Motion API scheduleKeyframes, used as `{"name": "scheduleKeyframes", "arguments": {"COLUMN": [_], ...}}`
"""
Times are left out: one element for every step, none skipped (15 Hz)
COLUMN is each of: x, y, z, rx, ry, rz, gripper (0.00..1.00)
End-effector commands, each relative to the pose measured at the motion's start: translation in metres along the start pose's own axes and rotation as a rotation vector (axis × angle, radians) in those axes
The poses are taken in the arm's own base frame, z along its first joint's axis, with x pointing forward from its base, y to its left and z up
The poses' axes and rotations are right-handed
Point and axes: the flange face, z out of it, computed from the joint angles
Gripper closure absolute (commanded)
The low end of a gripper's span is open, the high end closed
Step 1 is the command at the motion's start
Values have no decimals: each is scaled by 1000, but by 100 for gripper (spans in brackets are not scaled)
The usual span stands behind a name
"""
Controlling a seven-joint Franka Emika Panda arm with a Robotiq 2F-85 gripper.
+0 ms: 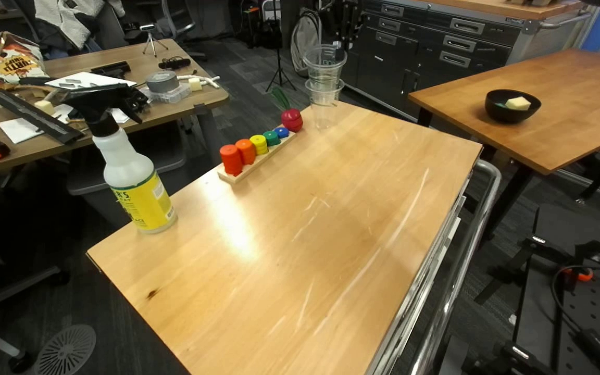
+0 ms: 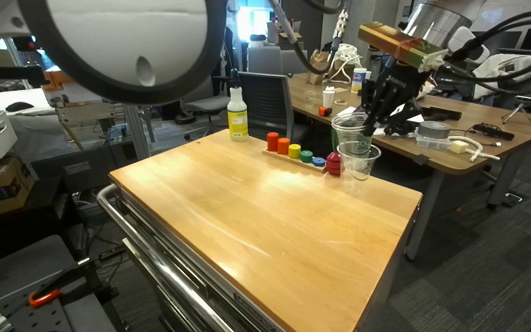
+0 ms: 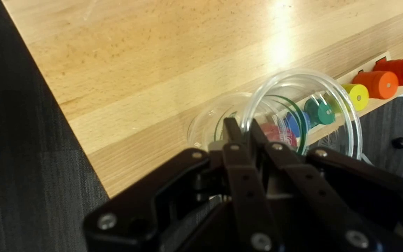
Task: Pick up the two cups and put them inside the third cup
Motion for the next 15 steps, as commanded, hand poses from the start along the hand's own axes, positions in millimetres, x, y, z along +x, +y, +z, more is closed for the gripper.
{"name": "scheduleKeyframes", "arguments": {"x": [0,0,0,0,0,0,0,0,-1,-2,-2,-3,-3,-3,-2], "y": [5,7,9,10,11,11,12,12,12,12,12,12,12,12,13], "z": [-7,-7,-7,-7,-6,-4,-2,0,4,8,11,13,15,16,17], "rx": [47,52,53,55,58,60,67,70,72,63,63,60,57,51,44], "ry": [20,19,19,17,14,10,-2,-11,-31,-47,-59,-68,-74,-79,-80], "rz": [13,16,19,22,23,25,26,28,26,29,34,36,39,43,47], "gripper": [98,98,98,98,98,98,98,98,98,98,98,98,98,98,98]}}
